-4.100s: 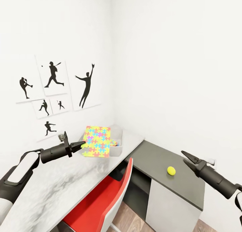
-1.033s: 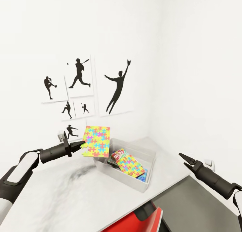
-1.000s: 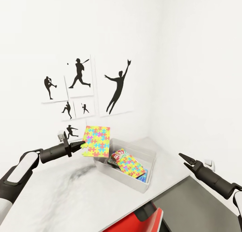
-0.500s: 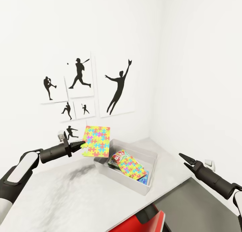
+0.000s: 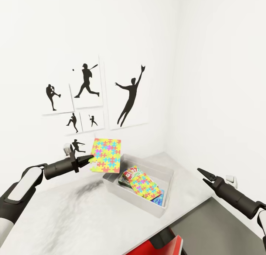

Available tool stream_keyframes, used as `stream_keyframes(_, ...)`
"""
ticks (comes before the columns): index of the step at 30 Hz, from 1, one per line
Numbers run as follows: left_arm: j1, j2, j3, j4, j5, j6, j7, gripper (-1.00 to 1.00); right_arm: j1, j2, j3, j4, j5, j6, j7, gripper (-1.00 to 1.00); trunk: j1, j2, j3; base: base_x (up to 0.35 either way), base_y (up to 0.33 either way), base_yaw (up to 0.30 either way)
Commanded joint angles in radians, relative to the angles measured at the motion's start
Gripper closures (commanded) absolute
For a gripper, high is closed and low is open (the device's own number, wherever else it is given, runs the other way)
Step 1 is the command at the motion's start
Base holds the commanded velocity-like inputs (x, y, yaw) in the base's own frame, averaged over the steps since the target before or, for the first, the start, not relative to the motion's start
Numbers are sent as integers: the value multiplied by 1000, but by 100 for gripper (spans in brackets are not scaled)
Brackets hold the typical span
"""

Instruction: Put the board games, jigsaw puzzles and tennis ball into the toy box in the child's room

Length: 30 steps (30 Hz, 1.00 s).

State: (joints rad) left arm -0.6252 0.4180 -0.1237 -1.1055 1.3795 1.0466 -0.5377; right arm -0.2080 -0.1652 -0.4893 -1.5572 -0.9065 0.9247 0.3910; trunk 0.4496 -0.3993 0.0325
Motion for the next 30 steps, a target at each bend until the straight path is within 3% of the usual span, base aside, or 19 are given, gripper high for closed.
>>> stream_keyframes(1, -1, 1, -2, 1, -5, 1, -8, 100, -1, 1, -2, 0, 6, 5, 7, -100, 0, -1, 0, 5, 0, 0)
stream_keyframes(17, -1, -9, -2, -1, -11, -1, -3, 100, -1, 4, 1, 0, 7, 4, 6, -100, 0, -1, 0, 0, 0, 0)
stream_keyframes(21, -23, -27, -25, 22, -29, -7, 7, 100, -1, 19, -10, -1, 3, 8, 14, -100, 0, -1, 0, 0, 0, 0)
stream_keyframes(30, -73, -27, -73, 68, -31, -5, 2, 100, -2, 16, -8, -1, 2, 6, 13, -100, 0, -1, 0, 0, 0, 0)
